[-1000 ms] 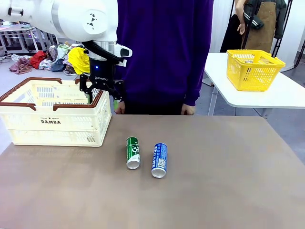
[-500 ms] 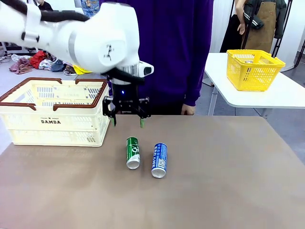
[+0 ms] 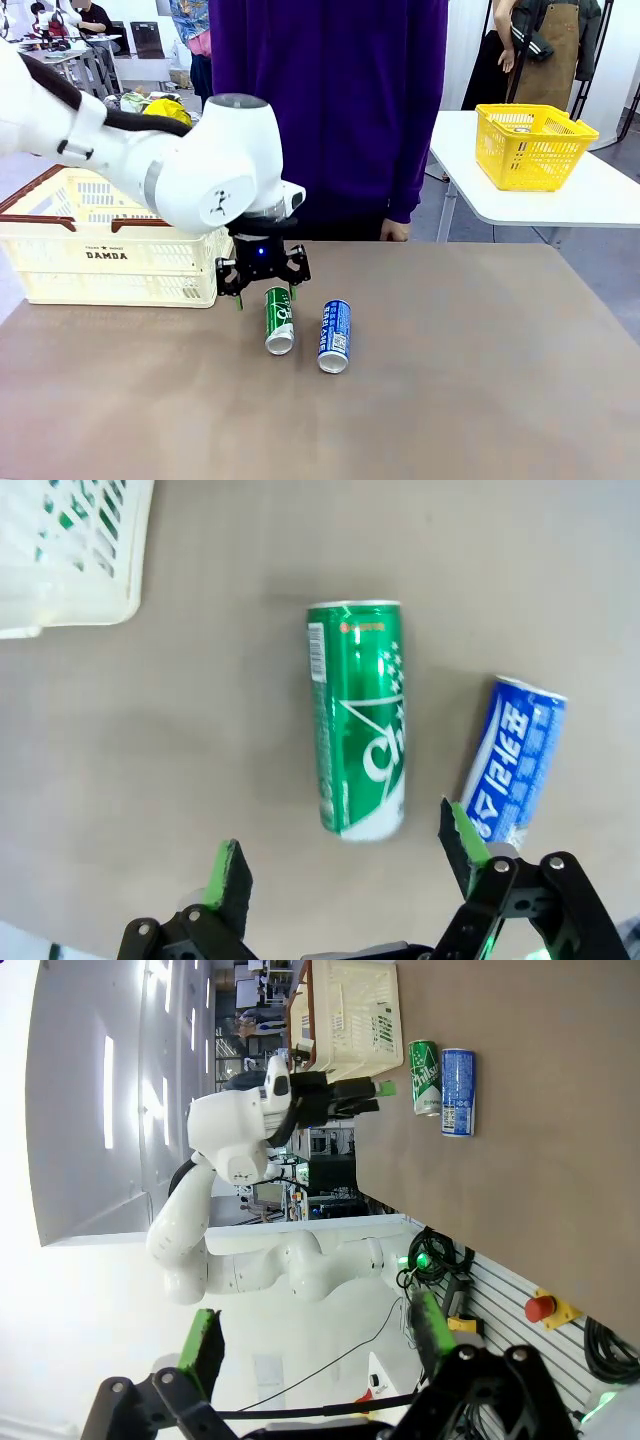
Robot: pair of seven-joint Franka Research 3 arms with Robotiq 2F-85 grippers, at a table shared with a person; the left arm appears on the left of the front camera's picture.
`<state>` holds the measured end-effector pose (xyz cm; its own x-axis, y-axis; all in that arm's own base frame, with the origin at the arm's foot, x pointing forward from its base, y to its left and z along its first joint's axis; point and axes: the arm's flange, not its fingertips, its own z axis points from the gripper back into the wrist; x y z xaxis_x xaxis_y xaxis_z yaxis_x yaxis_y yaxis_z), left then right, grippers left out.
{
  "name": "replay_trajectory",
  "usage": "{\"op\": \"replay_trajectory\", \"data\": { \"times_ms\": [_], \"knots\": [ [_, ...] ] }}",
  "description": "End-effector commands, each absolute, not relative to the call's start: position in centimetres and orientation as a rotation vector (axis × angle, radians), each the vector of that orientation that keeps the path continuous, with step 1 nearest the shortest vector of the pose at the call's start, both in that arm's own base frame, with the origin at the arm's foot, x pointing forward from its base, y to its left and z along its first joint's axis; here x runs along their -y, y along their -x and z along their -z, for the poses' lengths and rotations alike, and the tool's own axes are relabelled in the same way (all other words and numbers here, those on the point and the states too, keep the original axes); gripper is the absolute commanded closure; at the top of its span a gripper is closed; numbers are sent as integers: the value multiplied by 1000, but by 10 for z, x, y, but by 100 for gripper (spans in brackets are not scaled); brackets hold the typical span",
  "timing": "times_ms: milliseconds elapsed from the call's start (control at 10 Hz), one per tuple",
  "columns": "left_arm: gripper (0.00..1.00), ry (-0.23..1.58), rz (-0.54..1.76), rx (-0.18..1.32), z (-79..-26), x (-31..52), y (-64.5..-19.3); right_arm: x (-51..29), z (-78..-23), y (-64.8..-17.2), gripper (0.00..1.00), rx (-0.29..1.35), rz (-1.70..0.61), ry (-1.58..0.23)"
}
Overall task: Place the drinks into the Shopping basket.
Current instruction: Pick up one drink and place it into the Shopping basket.
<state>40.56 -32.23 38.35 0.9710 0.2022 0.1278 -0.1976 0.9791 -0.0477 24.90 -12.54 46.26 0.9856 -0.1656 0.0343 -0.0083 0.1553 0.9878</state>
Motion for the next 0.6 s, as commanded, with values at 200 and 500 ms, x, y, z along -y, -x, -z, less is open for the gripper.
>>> {"op": "replay_trajectory", "data": {
  "times_ms": [200,500],
  "knots": [
    [0,-11,-197,148,-338,348,-434,125,-470,-252,0,146,134,-1437],
    [0,-50,-209,134,-320,355,-444,125,-470,-252,0,146,134,-1437]
  ]
}}
